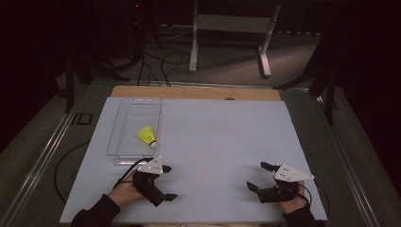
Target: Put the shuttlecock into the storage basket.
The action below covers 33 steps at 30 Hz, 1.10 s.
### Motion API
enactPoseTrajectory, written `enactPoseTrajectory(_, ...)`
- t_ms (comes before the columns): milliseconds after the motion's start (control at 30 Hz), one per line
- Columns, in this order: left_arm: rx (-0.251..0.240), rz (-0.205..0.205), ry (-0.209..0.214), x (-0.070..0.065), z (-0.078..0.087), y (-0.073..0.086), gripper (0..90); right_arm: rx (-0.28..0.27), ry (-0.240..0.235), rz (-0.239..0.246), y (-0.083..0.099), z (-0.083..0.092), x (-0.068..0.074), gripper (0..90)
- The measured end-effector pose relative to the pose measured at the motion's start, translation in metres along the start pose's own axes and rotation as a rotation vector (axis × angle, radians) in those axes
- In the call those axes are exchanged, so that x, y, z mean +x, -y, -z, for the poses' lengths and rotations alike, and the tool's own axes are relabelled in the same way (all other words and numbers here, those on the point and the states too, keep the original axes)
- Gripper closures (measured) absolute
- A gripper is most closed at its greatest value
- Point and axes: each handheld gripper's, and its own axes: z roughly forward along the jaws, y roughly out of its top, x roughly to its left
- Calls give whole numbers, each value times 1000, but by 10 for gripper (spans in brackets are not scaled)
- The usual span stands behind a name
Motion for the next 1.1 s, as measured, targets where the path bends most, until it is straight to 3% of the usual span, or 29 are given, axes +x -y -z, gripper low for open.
enactPoseTrajectory(633, -70, 89, -61, 8, 31, 34, 2, 0, 0, 1, 0, 1, 0, 91)
enactPoseTrajectory(867, -80, 96, -96, 8, 36, 39, 2, 0, 3, -4, 1, 2, 0, 91)
enactPoseTrajectory(1100, -90, 88, -100, 8, 37, 40, 2, 6, -3, -3, 2, 0, -1, 91)
